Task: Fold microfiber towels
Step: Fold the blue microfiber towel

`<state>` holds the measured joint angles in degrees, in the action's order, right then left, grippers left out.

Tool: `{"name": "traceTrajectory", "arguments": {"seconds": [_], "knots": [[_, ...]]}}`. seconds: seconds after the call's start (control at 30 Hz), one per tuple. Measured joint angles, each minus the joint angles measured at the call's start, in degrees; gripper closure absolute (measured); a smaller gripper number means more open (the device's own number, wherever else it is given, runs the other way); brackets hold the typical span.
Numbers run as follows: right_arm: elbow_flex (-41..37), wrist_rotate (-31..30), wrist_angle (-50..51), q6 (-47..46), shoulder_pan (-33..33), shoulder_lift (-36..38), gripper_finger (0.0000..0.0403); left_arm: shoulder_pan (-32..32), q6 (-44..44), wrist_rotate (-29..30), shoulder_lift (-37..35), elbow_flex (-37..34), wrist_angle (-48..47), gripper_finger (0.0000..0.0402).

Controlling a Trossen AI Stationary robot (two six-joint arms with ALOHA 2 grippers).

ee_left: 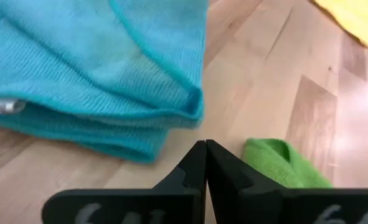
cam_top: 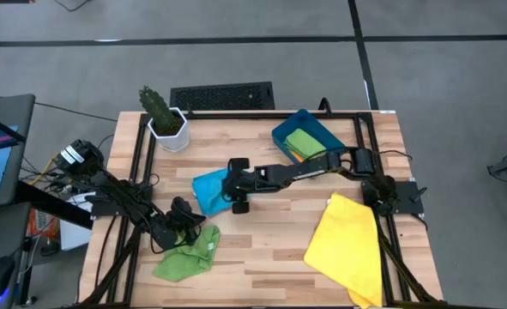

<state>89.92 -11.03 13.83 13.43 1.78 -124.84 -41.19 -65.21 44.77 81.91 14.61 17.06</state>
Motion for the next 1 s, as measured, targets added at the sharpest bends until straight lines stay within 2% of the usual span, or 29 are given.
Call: {"name": "traceTrajectory", "arguments": {"seconds": [0.23,0.4,0.47,0.63,0.8,0.87,1.0], "knots": [[-7.6,2.1,-9.5,-3.0,-2.4,-1.1,0.0253,0.0,2.1,2.5,-4.9,0.2,-0.5,0.0401],[-8.5,2.1,-10.5,-3.4,-3.0,-1.5,0.0276,1.8,8.5,10.2,-7.9,3.1,0.6,0.0401],[-8.4,2.2,-12.9,-3.7,-3.0,-2.8,0.0281,5.4,11.9,7.3,-7.3,4.0,0.2,0.0401],[-8.5,2.2,-13.0,-4.0,-2.9,-2.8,0.0286,14.9,20.9,-8.8,-2.3,7.7,-0.9,0.0401],[-8.5,2.2,-13.3,-4.0,-2.9,-2.8,0.0286,21.8,30.5,-17.3,1.8,15.8,-13.0,0.0401],[-8.5,2.2,-13.2,-4.0,-2.9,-2.8,0.0286,23.1,32.6,-18.4,2.6,18.9,-20.4,0.0402],[-8.5,2.2,-12.8,-4.5,-2.9,-2.8,0.0286,25.0,29.1,-15.0,3.3,21.0,-35.1,0.0401]]}}
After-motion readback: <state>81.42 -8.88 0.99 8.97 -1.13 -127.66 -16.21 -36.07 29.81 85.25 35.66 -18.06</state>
